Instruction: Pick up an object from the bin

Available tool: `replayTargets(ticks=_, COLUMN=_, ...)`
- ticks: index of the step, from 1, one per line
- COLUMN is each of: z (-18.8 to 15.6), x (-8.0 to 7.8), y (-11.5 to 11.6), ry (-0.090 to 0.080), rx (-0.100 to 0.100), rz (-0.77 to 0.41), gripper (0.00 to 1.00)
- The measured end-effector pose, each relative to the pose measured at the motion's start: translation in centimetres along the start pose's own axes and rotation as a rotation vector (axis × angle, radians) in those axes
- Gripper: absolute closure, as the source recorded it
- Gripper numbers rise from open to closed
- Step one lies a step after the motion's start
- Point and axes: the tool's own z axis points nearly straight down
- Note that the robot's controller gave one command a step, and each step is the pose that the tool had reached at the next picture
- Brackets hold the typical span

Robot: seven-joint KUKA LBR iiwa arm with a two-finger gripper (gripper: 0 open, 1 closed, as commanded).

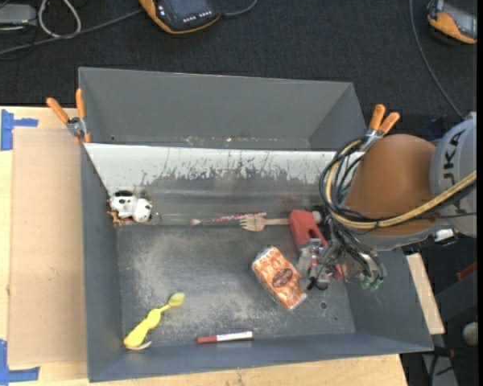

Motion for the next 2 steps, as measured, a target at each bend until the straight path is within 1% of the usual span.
replayTargets(ticks=1, z=-5.3, x=0.1, y=0.1, ry=0.002, rx=0.000, rz=0.000, gripper=1.00)
replayTargets(ticks=2, z=-8.4, x=-0.1, y=0.1, ry=-0.007, rx=0.000, rz=0.000, gripper=1.00)
